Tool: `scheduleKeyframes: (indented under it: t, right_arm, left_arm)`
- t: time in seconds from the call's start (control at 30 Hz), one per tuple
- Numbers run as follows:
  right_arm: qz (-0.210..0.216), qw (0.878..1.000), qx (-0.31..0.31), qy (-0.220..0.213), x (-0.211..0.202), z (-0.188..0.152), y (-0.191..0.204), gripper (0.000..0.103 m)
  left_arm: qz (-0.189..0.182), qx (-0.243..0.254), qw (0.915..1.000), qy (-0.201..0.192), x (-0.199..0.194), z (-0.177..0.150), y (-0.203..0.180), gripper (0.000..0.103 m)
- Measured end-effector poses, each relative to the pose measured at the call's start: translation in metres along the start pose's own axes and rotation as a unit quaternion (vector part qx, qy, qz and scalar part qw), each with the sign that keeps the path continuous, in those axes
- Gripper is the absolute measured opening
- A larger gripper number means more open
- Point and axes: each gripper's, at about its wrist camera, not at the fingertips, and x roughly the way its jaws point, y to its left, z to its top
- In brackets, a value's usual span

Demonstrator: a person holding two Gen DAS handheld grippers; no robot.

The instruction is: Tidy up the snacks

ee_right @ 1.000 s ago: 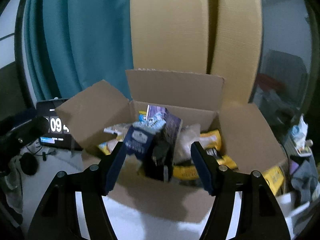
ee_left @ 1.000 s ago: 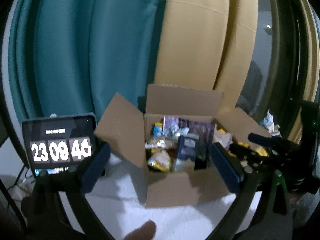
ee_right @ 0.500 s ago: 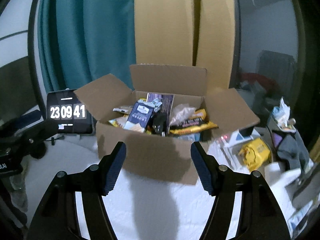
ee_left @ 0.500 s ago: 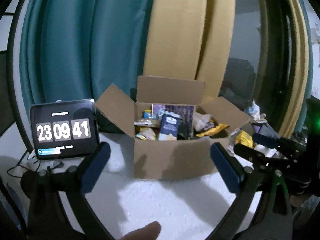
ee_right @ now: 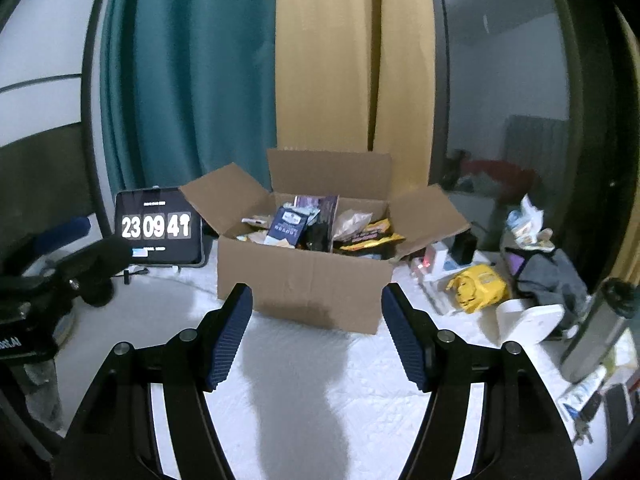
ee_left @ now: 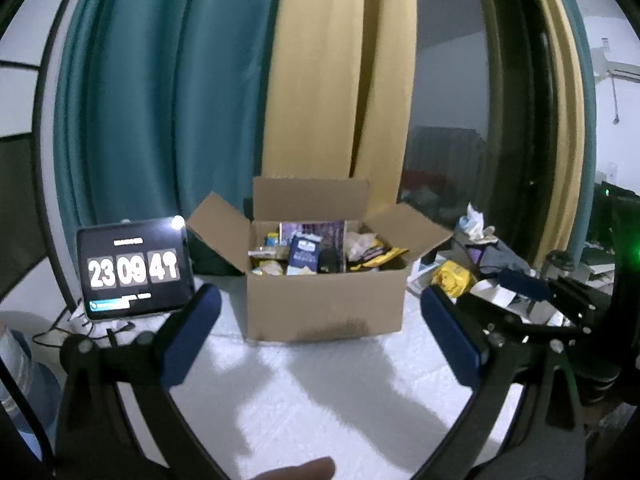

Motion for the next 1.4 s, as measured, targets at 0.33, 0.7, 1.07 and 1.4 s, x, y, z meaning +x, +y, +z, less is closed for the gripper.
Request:
scheduleKeyframes:
  t: [0.33, 0.7, 1.07, 1.4]
  right_arm:
    - [-0.01, 0.998, -0.005, -0.059, -0.071, 0.013, 0.003, 0.079]
    - [-0.024, 0.993, -0.01, -0.119, -0.129, 0.041, 0.004, 0.085]
    - [-0.032, 0.991, -0.006, -0.13, -0.147, 0.047, -0.001, 0.086]
    - [-0.031, 0.991, 0.001, -0.131, -0.147, 0.047, -0.001, 0.086]
  left_arm:
    - [0.001, 0.015, 0.9988, -0.047, -0.053, 0.021, -0.014, 0.101]
    - [0.025, 0.033, 0.9953, -0.088, -0.093, 0.046, -0.029, 0.101]
    - [0.022, 0.036, 0.9936, -0.105, -0.11, 0.053, -0.03, 0.101]
    - [0.029, 0.033, 0.9937, -0.104, -0.109, 0.053, -0.028, 0.101]
